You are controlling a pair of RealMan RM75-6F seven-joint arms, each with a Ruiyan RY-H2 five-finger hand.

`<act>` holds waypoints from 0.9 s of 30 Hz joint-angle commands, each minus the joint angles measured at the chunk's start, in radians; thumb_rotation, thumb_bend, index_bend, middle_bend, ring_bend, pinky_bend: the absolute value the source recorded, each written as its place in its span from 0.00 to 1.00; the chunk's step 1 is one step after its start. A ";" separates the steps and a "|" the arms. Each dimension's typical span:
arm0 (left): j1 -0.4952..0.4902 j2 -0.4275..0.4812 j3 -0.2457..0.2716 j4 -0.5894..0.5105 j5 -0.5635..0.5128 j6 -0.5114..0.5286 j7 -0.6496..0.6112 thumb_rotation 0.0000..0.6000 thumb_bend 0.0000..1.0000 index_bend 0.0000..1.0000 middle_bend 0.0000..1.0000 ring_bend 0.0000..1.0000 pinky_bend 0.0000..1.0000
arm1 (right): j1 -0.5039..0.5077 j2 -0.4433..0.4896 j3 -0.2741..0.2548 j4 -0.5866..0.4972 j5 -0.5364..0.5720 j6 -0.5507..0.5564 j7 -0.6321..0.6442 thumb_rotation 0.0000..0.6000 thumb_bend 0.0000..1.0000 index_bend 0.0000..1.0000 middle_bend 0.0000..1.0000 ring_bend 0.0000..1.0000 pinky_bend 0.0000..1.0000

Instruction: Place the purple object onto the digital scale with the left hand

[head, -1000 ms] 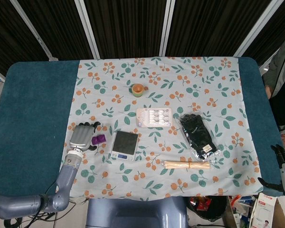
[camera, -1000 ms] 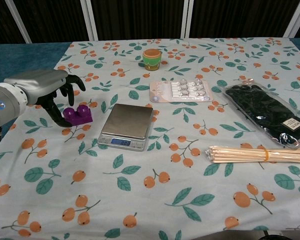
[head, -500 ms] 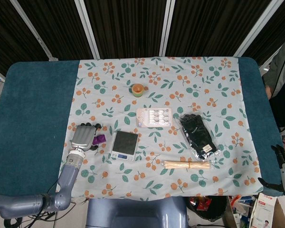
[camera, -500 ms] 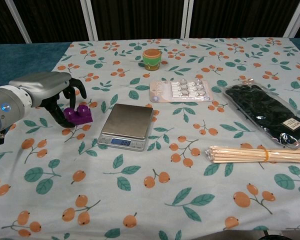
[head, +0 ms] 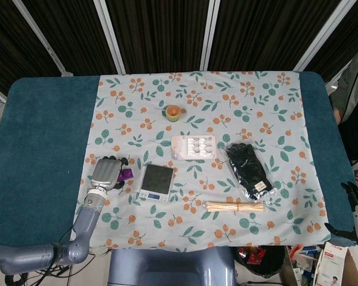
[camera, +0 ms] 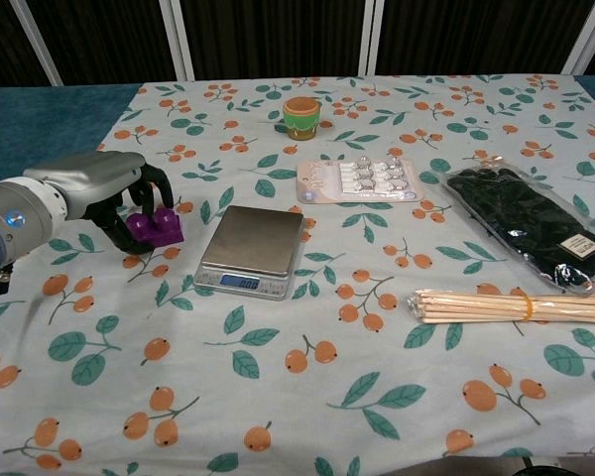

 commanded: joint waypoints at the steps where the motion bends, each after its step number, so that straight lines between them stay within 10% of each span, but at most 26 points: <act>1: 0.000 0.003 -0.001 0.001 -0.001 -0.016 -0.010 1.00 0.27 0.36 0.47 0.27 0.32 | 0.000 0.000 0.000 0.000 0.000 -0.001 0.000 1.00 0.08 0.01 0.01 0.16 0.19; 27: 0.012 0.089 -0.042 -0.146 0.168 -0.026 -0.162 1.00 0.42 0.43 0.51 0.29 0.34 | 0.001 0.004 -0.002 -0.006 0.001 -0.006 0.001 1.00 0.09 0.01 0.01 0.16 0.19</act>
